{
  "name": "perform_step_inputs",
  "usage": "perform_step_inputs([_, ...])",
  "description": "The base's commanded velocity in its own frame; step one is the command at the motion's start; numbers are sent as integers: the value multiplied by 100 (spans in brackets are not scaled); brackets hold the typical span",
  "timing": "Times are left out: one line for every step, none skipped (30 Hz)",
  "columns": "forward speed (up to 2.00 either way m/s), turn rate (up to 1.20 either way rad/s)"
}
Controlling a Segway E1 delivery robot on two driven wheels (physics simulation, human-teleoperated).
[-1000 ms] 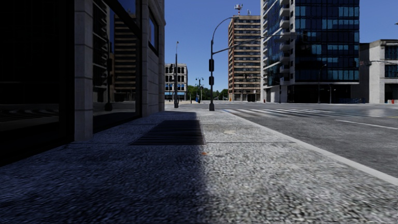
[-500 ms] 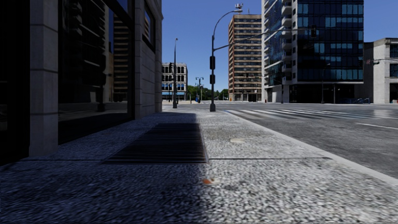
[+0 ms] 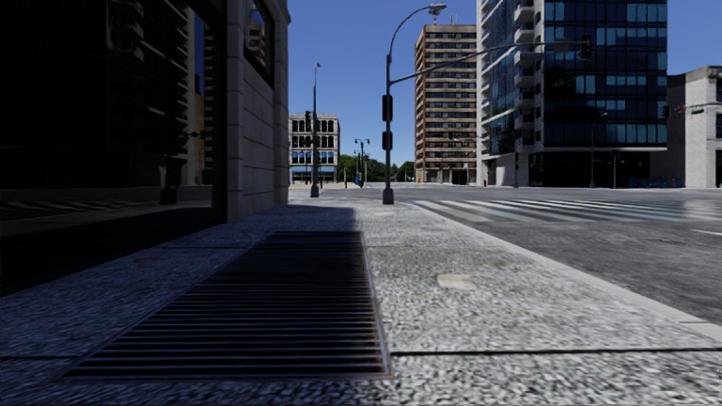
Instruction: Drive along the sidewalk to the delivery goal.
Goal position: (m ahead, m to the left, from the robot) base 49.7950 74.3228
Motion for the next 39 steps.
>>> perform_step_inputs([200, 0])
perform_step_inputs([200, 0])
perform_step_inputs([200, 0])
perform_step_inputs([200, 0])
perform_step_inputs([200, 0])
perform_step_inputs([200, 0])
perform_step_inputs([200, 0])
perform_step_inputs([200, 0])
perform_step_inputs([200, 0])
perform_step_inputs([200, 0])
perform_step_inputs([200, 0])
perform_step_inputs([200, 0])
perform_step_inputs([200, 0])
perform_step_inputs([200, 0])
perform_step_inputs([200, 0])
perform_step_inputs([200, 0])
perform_step_inputs([200, 0])
perform_step_inputs([200, 0])
perform_step_inputs([200, 0])
perform_step_inputs([200, 0])
perform_step_inputs([200, 0])
perform_step_inputs([200, 0])
perform_step_inputs([200, 0])
perform_step_inputs([200, 0])
perform_step_inputs([200, 0])
perform_step_inputs([200, 0])
perform_step_inputs([200, 0])
perform_step_inputs([200, 0])
perform_step_inputs([200, 0])
perform_step_inputs([200, 0])
perform_step_inputs([200, 0])
perform_step_inputs([200, 0])
perform_step_inputs([200, 0])
perform_step_inputs([200, 0])
perform_step_inputs([200, 0])
perform_step_inputs([200, 0])
perform_step_inputs([200, 0])
perform_step_inputs([200, 0])
perform_step_inputs([200, 0])
